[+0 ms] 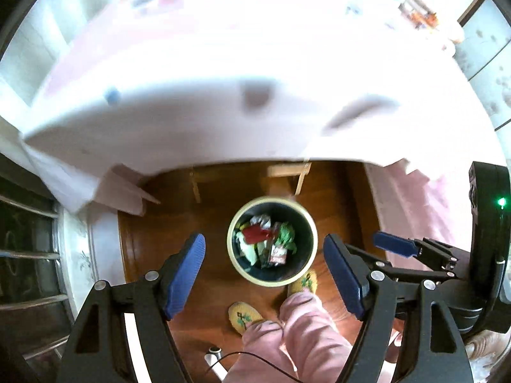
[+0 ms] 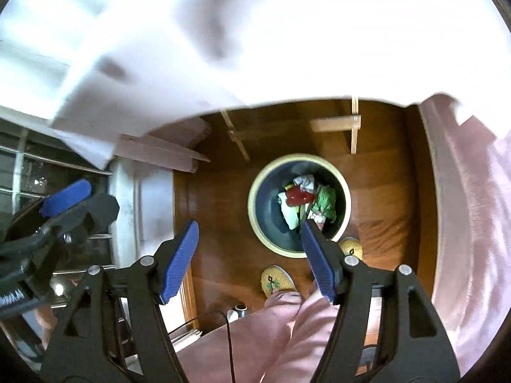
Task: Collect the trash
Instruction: 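Raise both tools back toward the table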
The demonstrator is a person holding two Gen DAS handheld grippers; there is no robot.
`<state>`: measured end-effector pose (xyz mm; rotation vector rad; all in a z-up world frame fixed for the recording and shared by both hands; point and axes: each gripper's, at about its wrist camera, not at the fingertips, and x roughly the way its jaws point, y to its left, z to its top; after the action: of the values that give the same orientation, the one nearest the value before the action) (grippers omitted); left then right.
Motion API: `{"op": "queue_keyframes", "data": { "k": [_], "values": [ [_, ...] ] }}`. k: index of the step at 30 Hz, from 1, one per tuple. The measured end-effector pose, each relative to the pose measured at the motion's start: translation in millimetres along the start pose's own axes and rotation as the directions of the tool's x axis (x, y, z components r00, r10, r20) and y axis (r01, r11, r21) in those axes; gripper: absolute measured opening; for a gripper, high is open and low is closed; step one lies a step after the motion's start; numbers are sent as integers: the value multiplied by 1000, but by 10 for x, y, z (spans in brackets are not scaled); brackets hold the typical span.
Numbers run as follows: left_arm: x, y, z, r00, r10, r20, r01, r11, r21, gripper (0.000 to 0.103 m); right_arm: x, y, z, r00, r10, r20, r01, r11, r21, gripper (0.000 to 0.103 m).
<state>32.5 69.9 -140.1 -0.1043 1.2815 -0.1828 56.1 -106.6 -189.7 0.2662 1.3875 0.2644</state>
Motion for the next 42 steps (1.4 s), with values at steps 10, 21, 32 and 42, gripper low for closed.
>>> {"op": "queue_keyframes", "data": {
  "k": [10, 21, 32, 42],
  "values": [
    [-1297, -2, 320, 986, -15, 168, 5, 998, 58, 80, -1135, 579, 183, 987, -12, 158, 28, 995, -97, 65],
    [-2043, 124, 707, 948, 57, 313, -83, 994, 69, 80, -1894, 995, 486, 942, -46, 333, 109, 979, -173, 65],
    [-2220, 218, 1364, 935, 76, 346, -86, 996, 16, 80, -2282, 1075, 1065, 891, -59, 450, 158, 970, -186, 65],
    [-1522, 206, 2538, 938, 204, 280, -180, 978, -108, 80, -1839, 541, 2354, 922, -39, 385, 141, 960, -242, 65]
  ]
}}
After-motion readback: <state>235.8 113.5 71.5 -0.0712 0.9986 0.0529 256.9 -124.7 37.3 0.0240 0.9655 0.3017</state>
